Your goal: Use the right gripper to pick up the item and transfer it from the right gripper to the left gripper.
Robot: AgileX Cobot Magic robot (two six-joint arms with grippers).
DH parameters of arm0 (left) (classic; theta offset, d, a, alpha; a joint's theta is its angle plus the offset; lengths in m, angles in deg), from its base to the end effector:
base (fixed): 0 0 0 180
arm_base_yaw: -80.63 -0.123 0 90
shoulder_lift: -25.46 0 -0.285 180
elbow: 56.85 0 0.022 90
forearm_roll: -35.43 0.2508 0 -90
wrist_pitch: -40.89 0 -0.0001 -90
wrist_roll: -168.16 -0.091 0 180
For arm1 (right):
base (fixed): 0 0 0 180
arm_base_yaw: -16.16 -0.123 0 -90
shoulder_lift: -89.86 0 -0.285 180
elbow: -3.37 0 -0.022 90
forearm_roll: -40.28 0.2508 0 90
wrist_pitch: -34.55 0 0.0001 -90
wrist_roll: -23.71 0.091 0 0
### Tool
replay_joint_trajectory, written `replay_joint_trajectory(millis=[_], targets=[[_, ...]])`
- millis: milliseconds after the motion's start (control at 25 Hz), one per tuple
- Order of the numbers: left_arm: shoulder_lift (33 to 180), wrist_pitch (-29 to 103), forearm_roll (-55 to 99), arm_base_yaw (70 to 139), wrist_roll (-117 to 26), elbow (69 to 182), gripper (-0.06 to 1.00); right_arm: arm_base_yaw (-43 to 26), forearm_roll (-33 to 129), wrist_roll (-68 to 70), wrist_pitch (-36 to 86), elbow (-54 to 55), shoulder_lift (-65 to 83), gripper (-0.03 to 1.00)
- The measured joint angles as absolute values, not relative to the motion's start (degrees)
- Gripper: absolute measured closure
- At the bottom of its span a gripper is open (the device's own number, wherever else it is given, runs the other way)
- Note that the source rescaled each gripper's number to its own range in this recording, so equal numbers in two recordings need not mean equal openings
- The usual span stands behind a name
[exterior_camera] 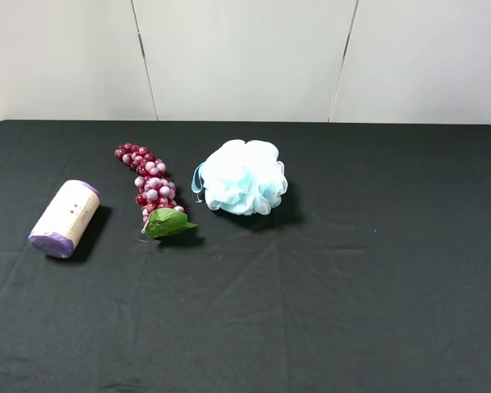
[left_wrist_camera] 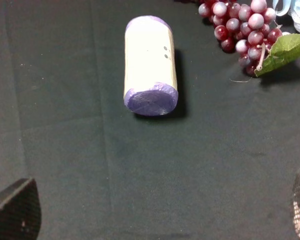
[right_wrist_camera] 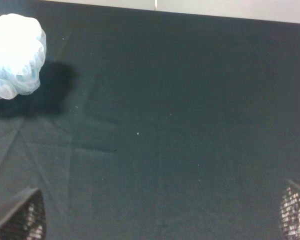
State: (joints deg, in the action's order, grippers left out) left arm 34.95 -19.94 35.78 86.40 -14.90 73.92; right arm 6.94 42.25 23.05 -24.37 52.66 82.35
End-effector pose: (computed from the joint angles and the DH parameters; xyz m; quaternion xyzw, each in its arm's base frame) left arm 0.0010 0.0004 0.2740 0.0665 0.8615 -0.0089 0.5033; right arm -0.0032 0.0022 0.2764 -0.0732 0.8435 0.0568 0.5291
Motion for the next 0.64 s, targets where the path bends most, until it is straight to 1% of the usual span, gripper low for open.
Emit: replay_joint_trajectory(millis=[640], targets=[[34.9,-19.9,35.8,86.4,-14.9,73.9,-0.06,6.9,42.3,23.0,-24.4,52.7,82.3,-0.03]])
